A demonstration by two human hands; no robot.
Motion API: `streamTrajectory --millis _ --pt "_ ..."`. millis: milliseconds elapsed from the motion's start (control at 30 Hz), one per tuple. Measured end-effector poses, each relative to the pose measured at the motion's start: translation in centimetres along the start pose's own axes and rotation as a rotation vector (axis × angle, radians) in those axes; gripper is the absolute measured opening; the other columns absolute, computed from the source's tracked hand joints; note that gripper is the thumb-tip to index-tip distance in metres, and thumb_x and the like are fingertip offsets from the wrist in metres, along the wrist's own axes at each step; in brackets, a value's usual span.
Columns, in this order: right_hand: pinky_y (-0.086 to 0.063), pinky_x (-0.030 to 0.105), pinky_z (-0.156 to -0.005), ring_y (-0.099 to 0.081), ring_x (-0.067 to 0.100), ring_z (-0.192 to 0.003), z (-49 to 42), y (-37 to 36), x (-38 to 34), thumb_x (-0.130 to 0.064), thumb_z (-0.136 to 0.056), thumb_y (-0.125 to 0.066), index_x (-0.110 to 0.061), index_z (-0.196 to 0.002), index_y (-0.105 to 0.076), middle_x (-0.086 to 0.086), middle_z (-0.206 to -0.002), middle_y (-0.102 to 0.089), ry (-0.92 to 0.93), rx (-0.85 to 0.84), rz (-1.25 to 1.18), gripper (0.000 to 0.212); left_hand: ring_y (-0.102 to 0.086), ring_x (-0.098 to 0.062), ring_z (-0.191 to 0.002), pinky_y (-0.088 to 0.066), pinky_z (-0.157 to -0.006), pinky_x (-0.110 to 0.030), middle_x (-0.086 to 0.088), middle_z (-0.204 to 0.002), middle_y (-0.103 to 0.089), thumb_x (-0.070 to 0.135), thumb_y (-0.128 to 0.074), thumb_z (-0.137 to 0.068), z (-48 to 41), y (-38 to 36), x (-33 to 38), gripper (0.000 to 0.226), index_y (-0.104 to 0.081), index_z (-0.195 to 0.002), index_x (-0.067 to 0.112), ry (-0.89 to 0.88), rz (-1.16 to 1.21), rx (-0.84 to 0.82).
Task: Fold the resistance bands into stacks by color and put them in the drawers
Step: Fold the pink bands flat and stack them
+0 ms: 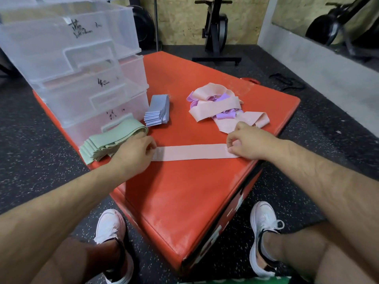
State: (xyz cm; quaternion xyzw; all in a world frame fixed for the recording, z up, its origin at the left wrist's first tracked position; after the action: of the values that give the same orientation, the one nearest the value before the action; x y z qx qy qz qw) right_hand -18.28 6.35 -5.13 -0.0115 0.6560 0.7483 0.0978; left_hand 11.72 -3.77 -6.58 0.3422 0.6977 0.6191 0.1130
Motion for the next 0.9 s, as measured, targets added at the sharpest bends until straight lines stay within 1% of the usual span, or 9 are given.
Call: streamTrajectory --millis 133,233,367,467,533,600,700,800,900 --pt "-0.050 0.041 -0.087 -0.056 0.015 -0.091 0.2 0.3 -0.2 -0.045 -0.085 -0.066 -0.036 -0.089 -0.067 -0.011 -0.106 -0.043 0.018 -0.028 0.008 0.010 -0.055 -0.025 -0.083 -0.051 -0.076 -0.042 0.002 -0.086 -0.052 0.022 -0.055 -0.082 -0.5 -0.2 0.1 0.009 -0.063 -0.085 0.023 0.024 -0.007 -0.029" --pt "-0.050 0.038 -0.085 -0.056 0.014 -0.093 0.2 1.5 0.2 -0.041 -0.089 -0.063 -0.035 -0.091 -0.069 -0.009 -0.109 -0.046 -0.008 0.032 -0.050 0.009 -0.054 -0.026 -0.083 -0.050 -0.075 -0.042 0.003 -0.083 -0.051 0.028 -0.049 -0.076 -1.3 -0.2 1.3 0.013 -0.062 -0.079 0.025 0.017 -0.029 -0.045" --pt "-0.034 0.045 -0.107 -0.039 0.026 -0.124 -0.4 2.5 1.3 -0.043 -0.090 -0.063 -0.038 -0.095 -0.072 -0.001 -0.131 -0.042 -0.112 0.134 -0.044 0.012 -0.057 -0.028 -0.083 -0.052 -0.075 -0.044 0.000 -0.083 -0.055 0.030 -0.046 -0.076 -3.4 -0.9 4.5 0.016 -0.061 -0.078 0.023 -0.037 0.009 -0.057" --pt "-0.026 0.043 -0.112 -0.033 0.033 -0.136 -1.3 1.9 2.4 -0.042 -0.087 -0.065 -0.039 -0.103 -0.071 0.005 -0.144 -0.042 -0.188 0.067 -0.052 0.017 -0.057 -0.028 -0.085 -0.053 -0.077 -0.045 0.000 -0.085 -0.057 0.028 -0.051 -0.079 -5.2 -1.5 7.4 0.012 -0.062 -0.079 0.023 -0.078 0.088 -0.072" --pt "-0.030 0.033 -0.100 -0.048 0.026 -0.126 -1.9 1.8 2.5 -0.035 -0.090 -0.062 -0.036 -0.109 -0.070 -0.002 -0.130 -0.058 -0.174 0.067 -0.088 0.021 -0.058 -0.027 -0.087 -0.052 -0.080 -0.043 0.000 -0.088 -0.057 0.027 -0.054 -0.082 -6.3 -2.1 9.0 0.011 -0.064 -0.083 0.023 -0.101 0.131 -0.096" --pt "-0.028 0.024 -0.084 -0.057 0.017 -0.111 -2.1 2.4 2.3 -0.022 -0.093 -0.060 -0.026 -0.112 -0.071 -0.007 -0.116 -0.063 -0.159 0.118 -0.148 0.023 -0.058 -0.026 -0.089 -0.051 -0.083 -0.040 -0.001 -0.090 -0.058 0.022 -0.057 -0.084 -7.2 -2.6 10.3 0.008 -0.065 -0.087 0.022 -0.114 0.165 -0.109" --pt "-0.035 0.024 -0.076 -0.061 0.010 -0.090 -2.3 3.5 2.0 -0.014 -0.090 -0.058 -0.026 -0.099 -0.073 -0.018 -0.090 -0.062 -0.162 0.170 -0.320 0.022 -0.059 -0.020 -0.090 -0.047 -0.079 -0.030 0.002 -0.094 -0.061 0.020 -0.058 -0.087 -8.3 -2.6 11.7 0.009 -0.065 -0.092 0.022 -0.109 0.238 -0.122" --pt "-0.046 0.025 -0.065 -0.061 0.004 -0.065 -2.7 5.0 1.5 -0.010 -0.086 -0.061 -0.030 -0.087 -0.070 -0.015 -0.077 -0.064 -0.160 0.231 -0.562 0.022 -0.059 -0.014 -0.083 -0.040 -0.066 -0.021 0.004 -0.098 -0.062 0.023 -0.063 -0.090 -9.2 -1.9 12.5 0.013 -0.064 -0.103 0.021 -0.066 0.359 -0.138" --pt "-0.045 0.020 -0.048 -0.057 0.001 -0.047 -2.8 6.4 0.1 -0.006 -0.088 -0.064 -0.021 -0.094 -0.070 -0.004 -0.075 -0.065 -0.143 0.260 -0.784 0.017 -0.059 -0.007 -0.082 -0.048 -0.072 -0.017 0.005 -0.107 -0.059 0.029 -0.075 -0.085 -9.5 -0.8 13.2 0.033 -0.058 -0.113 0.022 -0.045 0.620 -0.118"
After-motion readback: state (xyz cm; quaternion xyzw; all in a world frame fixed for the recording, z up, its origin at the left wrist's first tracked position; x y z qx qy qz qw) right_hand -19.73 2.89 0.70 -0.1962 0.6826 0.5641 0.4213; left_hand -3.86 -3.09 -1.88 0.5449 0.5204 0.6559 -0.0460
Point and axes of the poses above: each hand's wrist, its own z-axis away from the middle knuckle, its own y-axis out of the back of the hand, x = y × z, the point moved 5 cm from there along -z, towards the middle knuckle
